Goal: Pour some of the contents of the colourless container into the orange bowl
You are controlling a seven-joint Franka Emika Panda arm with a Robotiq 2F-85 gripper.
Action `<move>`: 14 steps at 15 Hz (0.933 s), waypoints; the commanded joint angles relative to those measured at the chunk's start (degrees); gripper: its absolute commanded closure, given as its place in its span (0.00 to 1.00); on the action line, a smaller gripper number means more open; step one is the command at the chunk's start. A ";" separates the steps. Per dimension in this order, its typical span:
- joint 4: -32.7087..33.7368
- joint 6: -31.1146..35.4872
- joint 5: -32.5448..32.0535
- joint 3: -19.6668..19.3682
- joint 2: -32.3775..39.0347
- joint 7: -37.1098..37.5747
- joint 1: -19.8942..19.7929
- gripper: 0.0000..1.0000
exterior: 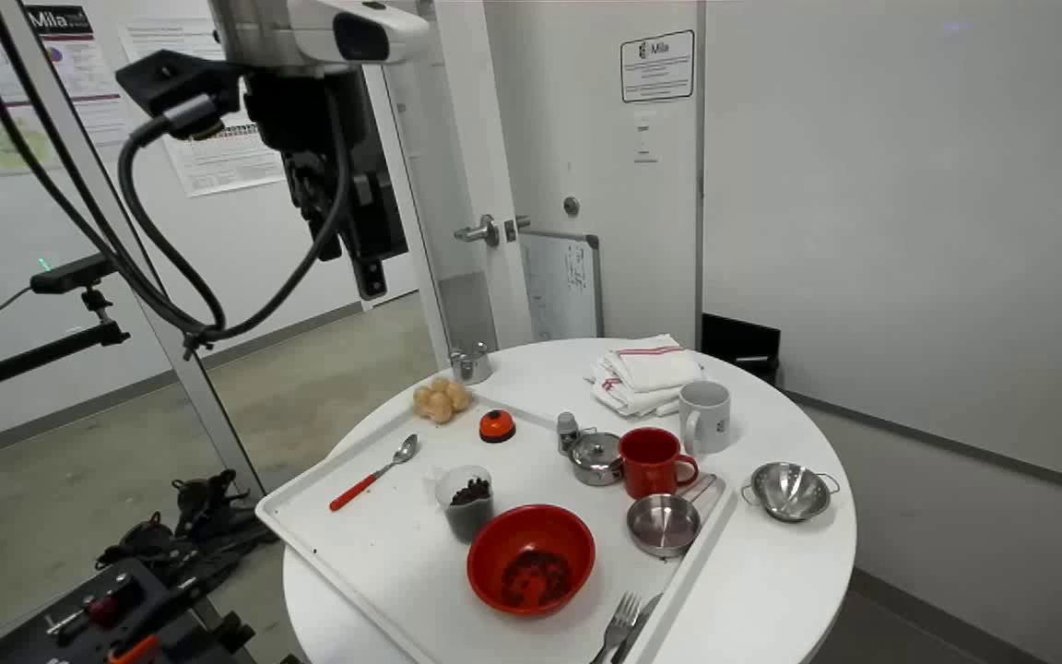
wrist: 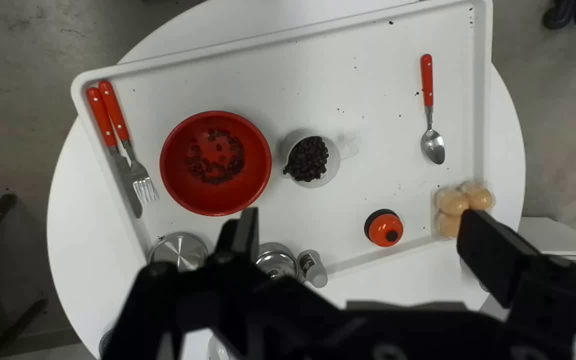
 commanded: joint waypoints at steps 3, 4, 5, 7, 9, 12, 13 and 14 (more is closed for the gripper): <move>0.14 -0.18 0.61 1.17 0.24 -0.55 -1.38 0.00; 0.14 -0.18 0.61 1.17 0.24 -0.55 -1.38 0.00; 0.14 -0.18 0.61 1.17 0.24 -0.55 -1.38 0.00; 0.14 -0.18 0.61 1.17 0.24 -0.55 -1.38 0.00; 0.14 -0.18 0.61 1.17 0.24 -0.55 -1.38 0.00; 0.43 -0.21 -0.19 4.26 0.79 7.03 -2.27 0.00; 0.24 0.21 -0.22 5.86 0.72 10.84 -2.63 0.00; -0.31 1.25 -1.08 8.18 0.38 15.53 -3.02 0.00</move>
